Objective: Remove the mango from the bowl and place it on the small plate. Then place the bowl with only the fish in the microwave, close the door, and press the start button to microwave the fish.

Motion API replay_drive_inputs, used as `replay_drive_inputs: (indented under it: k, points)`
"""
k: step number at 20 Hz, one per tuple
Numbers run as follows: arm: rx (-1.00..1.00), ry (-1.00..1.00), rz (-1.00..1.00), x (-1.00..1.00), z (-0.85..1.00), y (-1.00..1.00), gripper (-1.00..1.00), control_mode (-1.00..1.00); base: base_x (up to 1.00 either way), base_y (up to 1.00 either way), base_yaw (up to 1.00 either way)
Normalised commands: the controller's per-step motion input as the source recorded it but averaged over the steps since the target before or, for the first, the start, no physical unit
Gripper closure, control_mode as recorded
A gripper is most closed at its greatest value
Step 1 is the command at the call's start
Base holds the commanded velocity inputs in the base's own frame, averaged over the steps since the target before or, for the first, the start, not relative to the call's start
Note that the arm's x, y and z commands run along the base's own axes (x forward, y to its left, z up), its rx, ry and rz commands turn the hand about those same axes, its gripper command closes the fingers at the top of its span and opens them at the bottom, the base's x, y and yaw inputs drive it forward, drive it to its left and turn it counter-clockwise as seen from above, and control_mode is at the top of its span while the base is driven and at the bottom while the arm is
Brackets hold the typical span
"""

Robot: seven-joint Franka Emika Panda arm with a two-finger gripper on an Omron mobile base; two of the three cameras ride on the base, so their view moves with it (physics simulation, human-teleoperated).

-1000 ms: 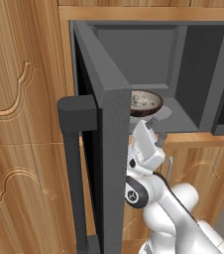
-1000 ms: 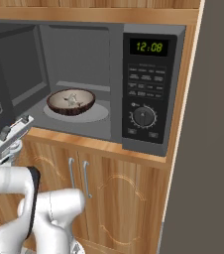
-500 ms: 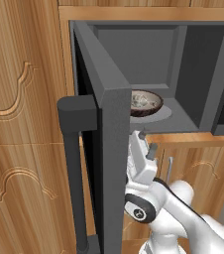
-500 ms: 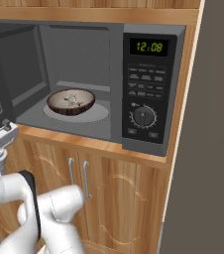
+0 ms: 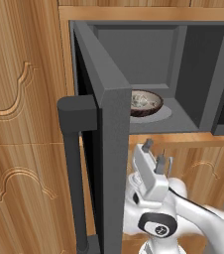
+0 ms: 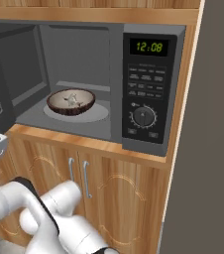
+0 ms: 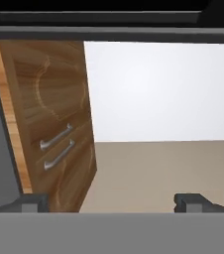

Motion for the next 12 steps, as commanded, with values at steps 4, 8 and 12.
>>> replay_drive_inputs:
  k: [4,8,12]
  points:
    - [-0.02,0.27,0.14,-0.08,-1.00,0.37,-1.00,-1.00,0.00,0.00,0.00]
    - [-0.06,0.31,0.13,-0.03,-1.00,0.37,-1.00,-1.00,0.00,0.00,0.00]
    - [-0.13,0.32,0.12,0.00,-1.00,0.37,-1.00,-1.00,0.00,0.00,0.00]
